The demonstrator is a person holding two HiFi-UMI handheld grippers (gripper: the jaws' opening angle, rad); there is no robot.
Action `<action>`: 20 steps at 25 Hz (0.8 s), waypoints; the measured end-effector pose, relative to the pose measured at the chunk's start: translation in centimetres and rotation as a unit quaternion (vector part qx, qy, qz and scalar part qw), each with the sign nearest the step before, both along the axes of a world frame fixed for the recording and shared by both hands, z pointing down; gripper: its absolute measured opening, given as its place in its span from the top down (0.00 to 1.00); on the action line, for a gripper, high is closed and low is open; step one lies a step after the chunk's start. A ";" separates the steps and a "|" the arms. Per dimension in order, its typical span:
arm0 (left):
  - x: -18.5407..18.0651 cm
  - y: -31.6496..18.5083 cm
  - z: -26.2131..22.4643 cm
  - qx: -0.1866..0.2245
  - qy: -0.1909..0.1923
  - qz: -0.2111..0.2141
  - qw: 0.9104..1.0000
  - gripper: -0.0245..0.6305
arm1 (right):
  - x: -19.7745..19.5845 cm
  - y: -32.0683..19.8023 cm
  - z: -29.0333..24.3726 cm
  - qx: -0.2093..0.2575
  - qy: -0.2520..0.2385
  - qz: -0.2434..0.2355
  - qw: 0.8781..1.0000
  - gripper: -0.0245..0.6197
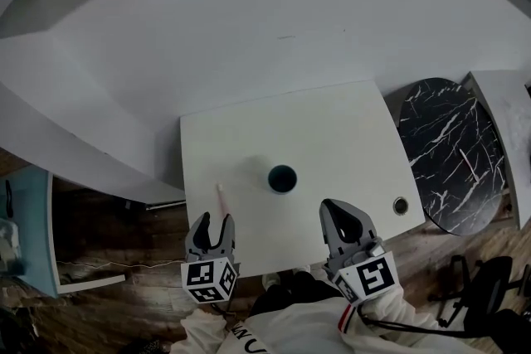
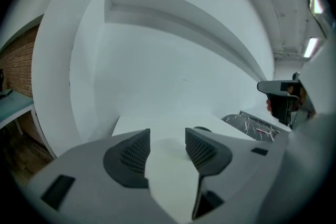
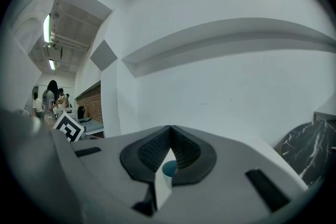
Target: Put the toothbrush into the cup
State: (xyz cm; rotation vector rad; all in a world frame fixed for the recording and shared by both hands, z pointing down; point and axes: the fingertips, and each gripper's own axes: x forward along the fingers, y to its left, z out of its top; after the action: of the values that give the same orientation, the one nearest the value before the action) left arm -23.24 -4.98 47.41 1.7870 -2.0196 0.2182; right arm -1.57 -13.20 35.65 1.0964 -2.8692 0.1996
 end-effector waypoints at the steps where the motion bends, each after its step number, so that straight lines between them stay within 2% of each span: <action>1: -0.1 -0.1 0.7 -0.008 -0.001 0.001 1.000 0.66 | -0.1 -0.1 0.2 -0.002 0.001 0.000 1.000 0.96; 12: -1.4 -2.0 4.5 -0.053 -0.011 0.000 0.999 0.64 | -1.6 -2.0 3.3 -0.028 0.013 -0.004 1.000 0.96; 20: -3.1 -3.0 10.0 -0.124 -0.003 -0.017 0.992 0.64 | -1.9 -3.7 4.9 -0.042 0.019 -0.004 0.999 0.96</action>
State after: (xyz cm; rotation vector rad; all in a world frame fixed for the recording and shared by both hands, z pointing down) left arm -26.32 -8.03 57.43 1.5985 -1.9311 0.4426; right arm -3.42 -16.87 40.51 1.0617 -2.8042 0.2924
